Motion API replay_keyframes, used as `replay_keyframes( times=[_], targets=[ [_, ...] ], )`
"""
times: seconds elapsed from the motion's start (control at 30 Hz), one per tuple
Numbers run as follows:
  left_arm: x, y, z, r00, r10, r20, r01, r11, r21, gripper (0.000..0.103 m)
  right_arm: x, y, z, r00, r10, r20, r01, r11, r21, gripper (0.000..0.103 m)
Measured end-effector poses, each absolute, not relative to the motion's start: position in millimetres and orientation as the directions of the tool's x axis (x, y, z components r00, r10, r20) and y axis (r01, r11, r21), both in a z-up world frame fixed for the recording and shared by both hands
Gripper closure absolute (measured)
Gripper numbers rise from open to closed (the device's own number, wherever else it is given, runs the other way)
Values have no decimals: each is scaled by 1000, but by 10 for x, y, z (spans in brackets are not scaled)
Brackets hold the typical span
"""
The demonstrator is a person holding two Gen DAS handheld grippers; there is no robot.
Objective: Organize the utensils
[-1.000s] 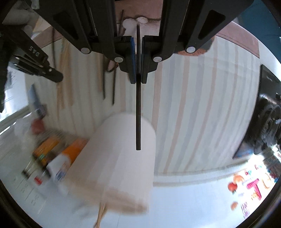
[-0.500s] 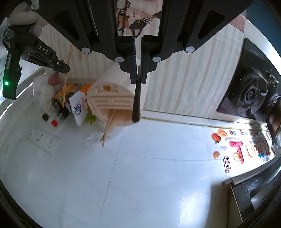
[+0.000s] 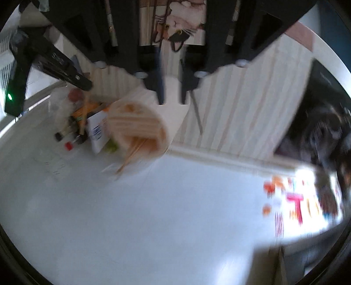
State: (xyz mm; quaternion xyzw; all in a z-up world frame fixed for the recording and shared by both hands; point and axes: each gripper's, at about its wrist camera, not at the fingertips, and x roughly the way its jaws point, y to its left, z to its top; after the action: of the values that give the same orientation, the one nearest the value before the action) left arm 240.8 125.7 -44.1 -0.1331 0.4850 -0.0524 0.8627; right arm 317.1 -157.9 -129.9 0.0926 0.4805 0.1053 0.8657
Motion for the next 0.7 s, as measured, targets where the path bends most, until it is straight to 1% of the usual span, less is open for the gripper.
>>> replay_keyframes(
  times=[0.03,0.1,0.2,0.33,0.5,0.6,0.67,0.7],
  targets=[
    [2474,1307,-647,491,-224,-842,-77,951,-298,61,3171,-1575,-1409,498,245,-832,-77,968,239,96],
    [2579,1357,-1050,441,-225,-869,-136,940,-313,62,3175,-1594,-1659,455,215,-864,-49,975,217,96],
    [2670,1315,-1544,382,-208,-900,-179,939,-293,62,3183,-1692,-2157,368,152,-917,19,985,171,96],
    [2669,1106,-2099,303,-203,-931,-185,946,-267,62,3160,-1849,-2659,276,85,-957,100,988,117,96],
    [2661,826,-2560,220,-180,-959,-156,964,-217,62,3108,-1946,-3009,203,14,-979,144,989,44,96],
    [2674,689,-2726,202,-122,-972,-133,980,-150,62,3091,-1982,-3146,175,-20,-984,157,988,8,96],
    [2683,629,-2802,197,-68,-978,-121,988,-93,65,3079,-1997,-3215,162,-32,-986,162,987,-5,96],
    [2674,590,-2796,196,-41,-980,-103,993,-62,71,3074,-2002,-3240,157,-38,-987,163,987,-12,96]
  ],
)
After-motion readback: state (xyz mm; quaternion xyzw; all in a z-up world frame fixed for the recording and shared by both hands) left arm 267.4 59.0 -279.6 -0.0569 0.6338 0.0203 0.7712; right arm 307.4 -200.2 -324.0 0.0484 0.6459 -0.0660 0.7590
